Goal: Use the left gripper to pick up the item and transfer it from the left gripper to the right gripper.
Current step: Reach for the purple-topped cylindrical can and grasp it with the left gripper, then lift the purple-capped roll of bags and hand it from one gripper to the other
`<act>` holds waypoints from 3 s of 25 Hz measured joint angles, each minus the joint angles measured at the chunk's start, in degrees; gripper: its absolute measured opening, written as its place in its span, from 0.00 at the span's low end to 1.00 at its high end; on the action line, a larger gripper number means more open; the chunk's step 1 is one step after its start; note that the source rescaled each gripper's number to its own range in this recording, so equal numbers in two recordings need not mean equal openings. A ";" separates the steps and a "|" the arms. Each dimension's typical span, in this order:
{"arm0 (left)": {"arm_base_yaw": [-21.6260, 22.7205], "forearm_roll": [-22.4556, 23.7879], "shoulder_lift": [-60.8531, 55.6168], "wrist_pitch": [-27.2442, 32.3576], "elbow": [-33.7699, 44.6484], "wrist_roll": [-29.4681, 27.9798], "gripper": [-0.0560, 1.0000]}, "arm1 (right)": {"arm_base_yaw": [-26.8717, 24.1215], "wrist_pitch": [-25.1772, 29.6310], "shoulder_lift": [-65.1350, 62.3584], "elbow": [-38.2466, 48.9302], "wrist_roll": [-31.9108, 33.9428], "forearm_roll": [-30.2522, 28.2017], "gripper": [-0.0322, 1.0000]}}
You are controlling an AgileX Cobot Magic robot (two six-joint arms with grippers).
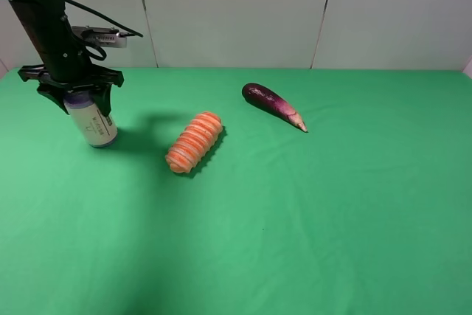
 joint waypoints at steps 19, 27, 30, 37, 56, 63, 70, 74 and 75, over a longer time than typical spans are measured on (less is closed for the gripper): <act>0.00 -0.05 0.30 7.11 -3.55 -0.59 0.06 | 0.00 0.00 0.00 0.00 0.00 0.00 1.00; 0.00 -0.13 0.06 16.05 -10.26 1.61 0.06 | 0.00 0.00 0.00 0.00 0.00 0.00 1.00; 0.00 -0.33 -1.53 16.05 -10.26 1.91 0.06 | 0.00 0.00 0.00 0.00 0.00 0.00 1.00; 0.00 -0.42 -7.90 16.16 -10.73 2.93 0.06 | 0.00 0.00 0.00 0.00 0.00 0.00 1.00; -6.62 -14.81 -13.76 16.14 -10.73 10.07 0.06 | 0.00 0.00 0.00 0.00 0.00 0.00 1.00; -14.58 -15.11 -13.76 12.07 -10.73 10.14 0.06 | 0.00 0.00 0.00 0.00 0.00 0.00 1.00; -20.69 -15.39 -13.76 6.86 -10.73 10.26 0.06 | 0.00 0.00 0.00 0.00 0.00 0.00 1.00; -22.67 -17.33 -13.76 4.34 -10.73 10.64 0.06 | 0.00 0.00 0.00 0.00 0.00 0.00 1.00; -22.96 -18.28 -13.76 3.77 -10.73 11.10 0.06 | 0.00 0.00 0.00 0.00 0.00 0.00 1.00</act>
